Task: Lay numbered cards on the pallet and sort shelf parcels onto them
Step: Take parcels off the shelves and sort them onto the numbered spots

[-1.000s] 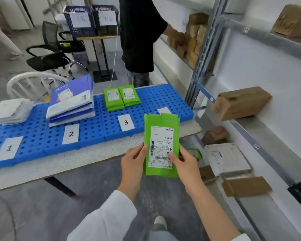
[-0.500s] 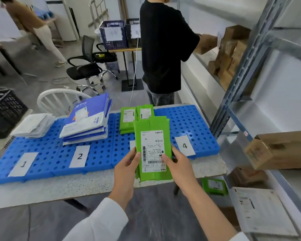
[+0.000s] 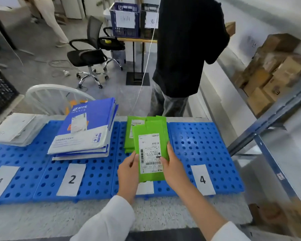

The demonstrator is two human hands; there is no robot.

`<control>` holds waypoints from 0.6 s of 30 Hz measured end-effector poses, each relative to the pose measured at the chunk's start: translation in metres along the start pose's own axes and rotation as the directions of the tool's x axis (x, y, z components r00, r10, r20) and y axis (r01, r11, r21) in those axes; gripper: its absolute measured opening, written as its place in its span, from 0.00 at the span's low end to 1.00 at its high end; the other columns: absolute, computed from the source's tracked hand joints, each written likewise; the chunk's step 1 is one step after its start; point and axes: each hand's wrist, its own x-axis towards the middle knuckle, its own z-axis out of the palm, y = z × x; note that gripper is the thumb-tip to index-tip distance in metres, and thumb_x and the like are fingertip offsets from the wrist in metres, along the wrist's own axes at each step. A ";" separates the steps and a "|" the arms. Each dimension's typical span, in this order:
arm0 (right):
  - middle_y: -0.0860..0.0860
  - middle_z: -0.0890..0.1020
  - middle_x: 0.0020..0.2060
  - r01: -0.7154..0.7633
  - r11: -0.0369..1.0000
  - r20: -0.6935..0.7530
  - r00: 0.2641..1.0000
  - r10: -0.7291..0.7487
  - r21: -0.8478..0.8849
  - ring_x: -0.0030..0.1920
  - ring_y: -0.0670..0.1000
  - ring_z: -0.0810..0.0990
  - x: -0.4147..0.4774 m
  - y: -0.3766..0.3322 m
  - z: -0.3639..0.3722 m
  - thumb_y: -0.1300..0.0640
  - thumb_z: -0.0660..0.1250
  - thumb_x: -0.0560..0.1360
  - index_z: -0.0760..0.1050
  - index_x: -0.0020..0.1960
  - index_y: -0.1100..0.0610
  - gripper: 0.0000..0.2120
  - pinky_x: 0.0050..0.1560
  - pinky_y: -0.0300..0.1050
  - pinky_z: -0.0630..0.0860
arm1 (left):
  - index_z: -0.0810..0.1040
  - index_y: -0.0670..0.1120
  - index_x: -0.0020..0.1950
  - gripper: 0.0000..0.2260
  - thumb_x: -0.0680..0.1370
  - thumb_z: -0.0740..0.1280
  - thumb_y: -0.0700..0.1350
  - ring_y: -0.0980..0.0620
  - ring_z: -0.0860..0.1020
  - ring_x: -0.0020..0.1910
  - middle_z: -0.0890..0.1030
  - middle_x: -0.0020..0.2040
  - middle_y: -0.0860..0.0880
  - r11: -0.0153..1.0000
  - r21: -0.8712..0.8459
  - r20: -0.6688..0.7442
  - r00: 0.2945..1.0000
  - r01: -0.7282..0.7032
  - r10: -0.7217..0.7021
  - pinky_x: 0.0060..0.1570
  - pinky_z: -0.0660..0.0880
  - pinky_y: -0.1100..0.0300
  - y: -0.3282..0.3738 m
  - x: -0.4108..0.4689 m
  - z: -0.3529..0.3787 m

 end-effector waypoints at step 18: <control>0.51 0.61 0.75 -0.161 0.973 0.072 0.982 0.174 -0.163 0.73 0.52 0.63 0.211 -0.025 0.067 0.59 0.61 0.81 0.53 0.78 0.56 0.29 0.68 0.43 0.64 | 0.77 0.49 0.59 0.11 0.83 0.58 0.42 0.57 0.79 0.40 0.82 0.44 0.54 0.957 0.290 0.117 0.993 -0.003 -0.033 0.34 0.74 0.68 -0.017 0.198 0.018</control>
